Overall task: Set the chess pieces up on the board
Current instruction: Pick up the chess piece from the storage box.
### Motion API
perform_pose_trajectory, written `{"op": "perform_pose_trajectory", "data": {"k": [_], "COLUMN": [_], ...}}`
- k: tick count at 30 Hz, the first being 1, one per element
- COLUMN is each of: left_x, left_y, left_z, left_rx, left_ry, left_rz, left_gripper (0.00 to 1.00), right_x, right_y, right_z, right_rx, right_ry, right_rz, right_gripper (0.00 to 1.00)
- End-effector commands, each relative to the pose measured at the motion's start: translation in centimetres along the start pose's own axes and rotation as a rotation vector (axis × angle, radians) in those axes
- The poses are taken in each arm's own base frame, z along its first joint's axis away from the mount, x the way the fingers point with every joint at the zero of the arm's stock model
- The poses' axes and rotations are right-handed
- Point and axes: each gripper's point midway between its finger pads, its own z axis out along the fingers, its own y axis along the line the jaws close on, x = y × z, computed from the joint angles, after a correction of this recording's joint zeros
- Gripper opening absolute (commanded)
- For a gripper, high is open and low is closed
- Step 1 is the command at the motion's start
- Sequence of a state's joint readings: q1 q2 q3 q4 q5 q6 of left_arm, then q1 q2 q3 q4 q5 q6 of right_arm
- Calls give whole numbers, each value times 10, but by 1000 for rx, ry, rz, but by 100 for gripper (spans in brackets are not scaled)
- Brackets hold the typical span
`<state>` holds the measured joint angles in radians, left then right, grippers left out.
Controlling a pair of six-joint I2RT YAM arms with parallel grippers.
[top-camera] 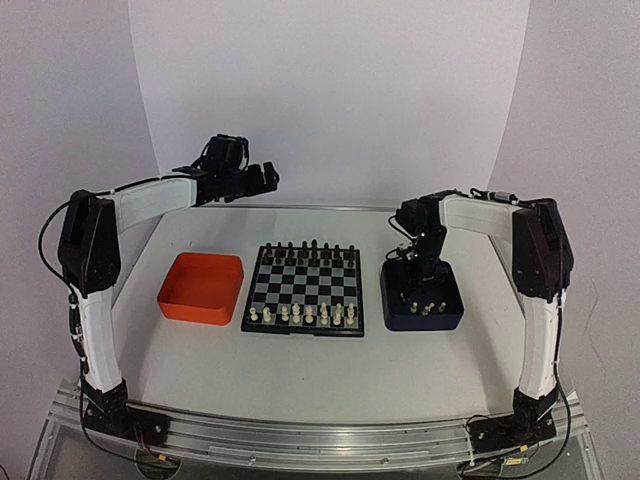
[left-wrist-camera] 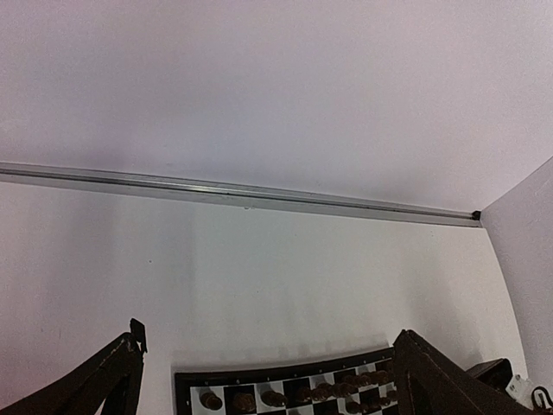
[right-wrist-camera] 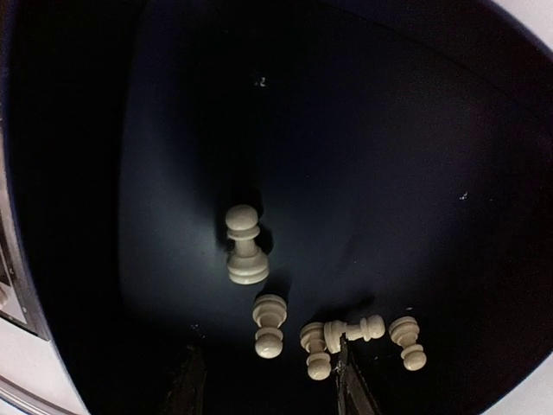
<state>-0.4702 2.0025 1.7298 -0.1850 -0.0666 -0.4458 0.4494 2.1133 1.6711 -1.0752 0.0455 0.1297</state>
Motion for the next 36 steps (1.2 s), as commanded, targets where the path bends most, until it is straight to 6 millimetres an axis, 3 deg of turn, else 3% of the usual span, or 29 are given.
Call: {"op": "perform_pose_trajectory", "data": {"k": [1, 9, 17, 21, 25, 29, 36], "left_x": [-20, -13, -11, -9, -9, -10, -9], "left_y": [-3, 3, 2, 1, 1, 0, -2], "left_z": [4, 7, 10, 10, 8, 5, -3], "left_rx": [-7, -29, -17, -11, -8, -2, 20], "left_ry": [-32, -18, -9, -2, 1, -6, -19], "left_rz": [7, 1, 2, 5, 7, 4, -9], "left_gripper": [100, 100, 100, 100, 100, 100, 100], "right_x": [-1, 3, 6, 8, 8, 2, -15], "right_y": [-3, 1, 0, 7, 12, 10, -5], "right_z": [11, 17, 11, 10, 8, -4, -43], "right_rx": [-3, -27, -28, -65, -97, -84, 6], "right_ry": [45, 69, 63, 70, 70, 28, -104], "right_rz": [-22, -26, -20, -15, -13, -21, -26], "right_gripper": [46, 33, 30, 19, 1, 0, 0]}}
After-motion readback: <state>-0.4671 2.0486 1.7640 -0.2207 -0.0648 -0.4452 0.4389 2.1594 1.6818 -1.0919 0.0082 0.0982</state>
